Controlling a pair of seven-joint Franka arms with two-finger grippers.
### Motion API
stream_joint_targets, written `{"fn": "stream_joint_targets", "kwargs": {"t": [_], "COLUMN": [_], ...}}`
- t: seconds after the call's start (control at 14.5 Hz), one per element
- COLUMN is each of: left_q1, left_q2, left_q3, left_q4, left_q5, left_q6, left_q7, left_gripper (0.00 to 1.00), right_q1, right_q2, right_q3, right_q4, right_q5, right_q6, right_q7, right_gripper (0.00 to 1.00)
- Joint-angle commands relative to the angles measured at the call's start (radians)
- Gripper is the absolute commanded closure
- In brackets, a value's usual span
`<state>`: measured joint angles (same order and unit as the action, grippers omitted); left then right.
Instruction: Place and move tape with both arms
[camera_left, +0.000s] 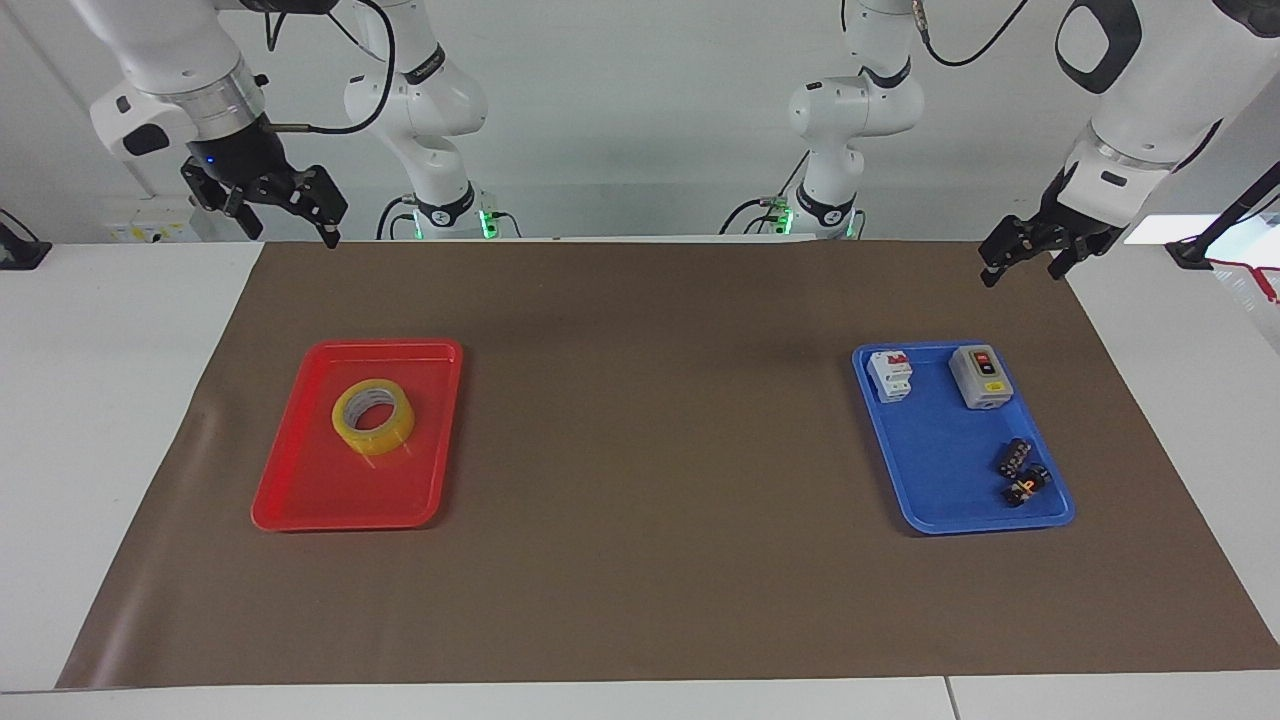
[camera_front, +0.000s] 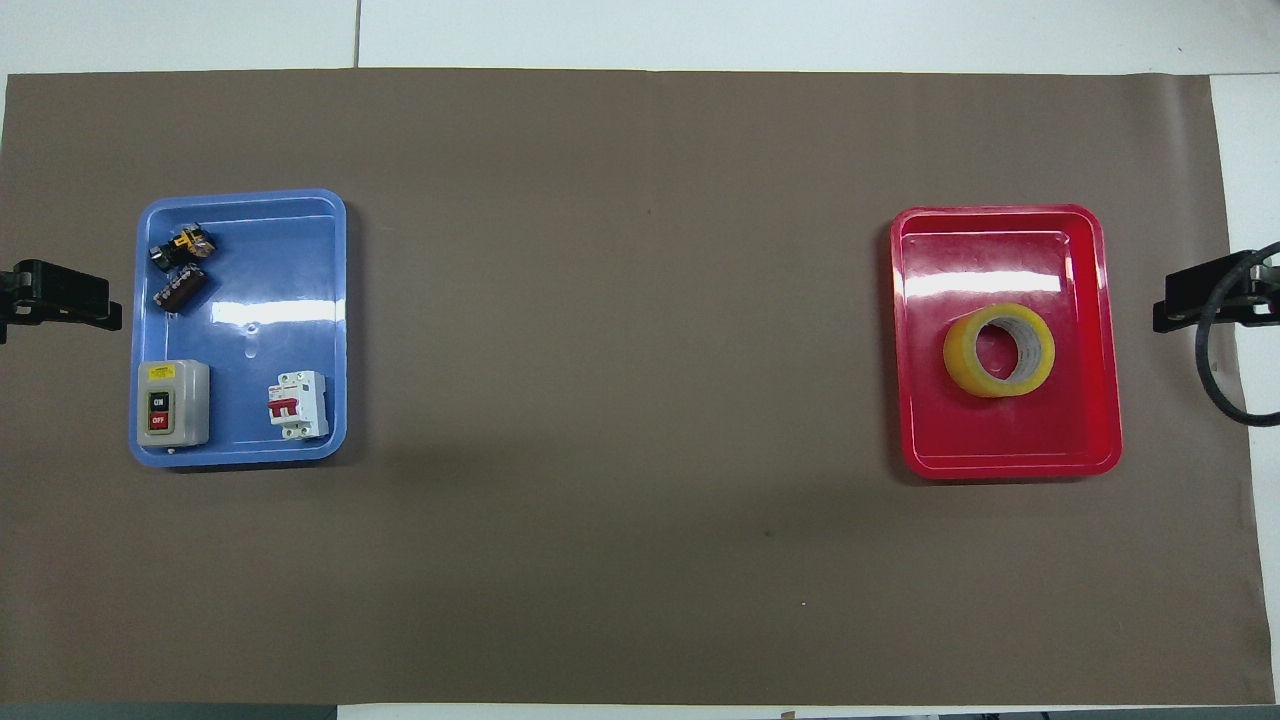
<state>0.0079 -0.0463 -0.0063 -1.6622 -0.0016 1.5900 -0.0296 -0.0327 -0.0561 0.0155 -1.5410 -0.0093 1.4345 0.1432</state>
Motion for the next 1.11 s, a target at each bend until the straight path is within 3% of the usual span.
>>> {"fn": "stream_joint_targets", "kwargs": {"t": [0.0,1.04], "left_q1": [0.003,0.003], "left_q2": [0.000,0.000], "left_q3": [0.000,0.000], "left_q4": [0.002,0.002], "left_q5": [-0.020,-0.020], "left_q6": [-0.016,-0.016], "left_q7": [0.010,0.011], "left_gripper": [0.00,0.00], "right_q1": [-0.010,-0.013], "right_q2": [0.004,0.001], "right_q3": [0.004,0.003], "right_q4": [0.009,0.007], "right_q5": [0.000,-0.011], "right_q6": [-0.008,-0.029], "right_q7": [-0.036,-0.090], "right_gripper": [0.00,0.00]}}
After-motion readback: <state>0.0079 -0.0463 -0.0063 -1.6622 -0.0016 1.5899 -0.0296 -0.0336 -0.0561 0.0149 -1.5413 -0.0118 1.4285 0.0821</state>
